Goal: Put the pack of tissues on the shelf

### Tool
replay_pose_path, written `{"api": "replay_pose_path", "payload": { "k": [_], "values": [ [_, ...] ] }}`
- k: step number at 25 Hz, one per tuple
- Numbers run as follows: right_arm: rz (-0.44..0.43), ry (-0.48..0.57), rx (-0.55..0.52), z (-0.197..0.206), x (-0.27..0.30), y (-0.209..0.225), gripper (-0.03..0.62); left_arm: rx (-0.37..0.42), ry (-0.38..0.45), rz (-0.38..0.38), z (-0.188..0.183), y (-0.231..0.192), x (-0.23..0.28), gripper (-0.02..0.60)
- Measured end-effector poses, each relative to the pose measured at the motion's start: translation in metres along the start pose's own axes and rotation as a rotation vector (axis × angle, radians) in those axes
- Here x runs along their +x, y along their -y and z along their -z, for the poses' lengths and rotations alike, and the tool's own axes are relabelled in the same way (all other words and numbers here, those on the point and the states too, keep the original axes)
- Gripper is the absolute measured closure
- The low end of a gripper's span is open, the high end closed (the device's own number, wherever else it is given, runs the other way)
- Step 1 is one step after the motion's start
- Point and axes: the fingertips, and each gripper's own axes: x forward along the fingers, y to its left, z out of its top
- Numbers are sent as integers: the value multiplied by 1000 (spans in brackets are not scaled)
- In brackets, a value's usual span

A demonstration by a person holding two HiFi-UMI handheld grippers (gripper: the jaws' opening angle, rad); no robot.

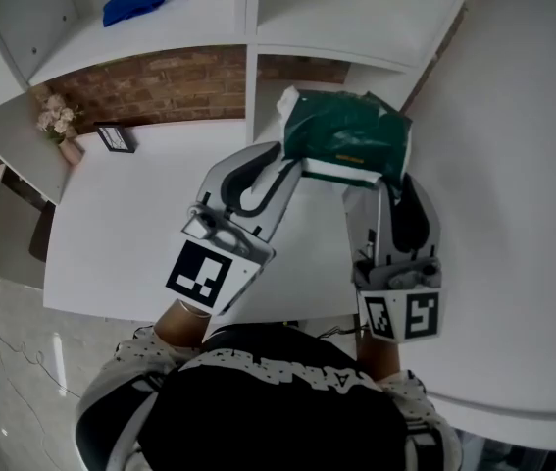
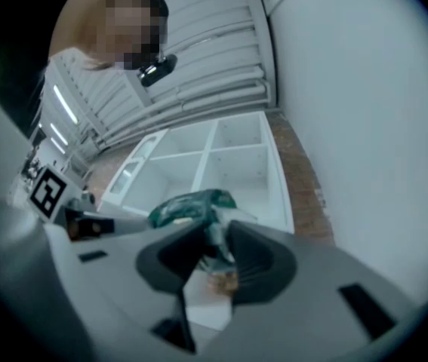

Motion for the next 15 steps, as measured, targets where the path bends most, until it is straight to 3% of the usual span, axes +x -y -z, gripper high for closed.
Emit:
{"api": "replay_pose_path", "payload": {
  "k": [15],
  "values": [
    [-119,69,29,-24,74,38,470,84,32,-117,-40,-35,58,476]
  ]
}}
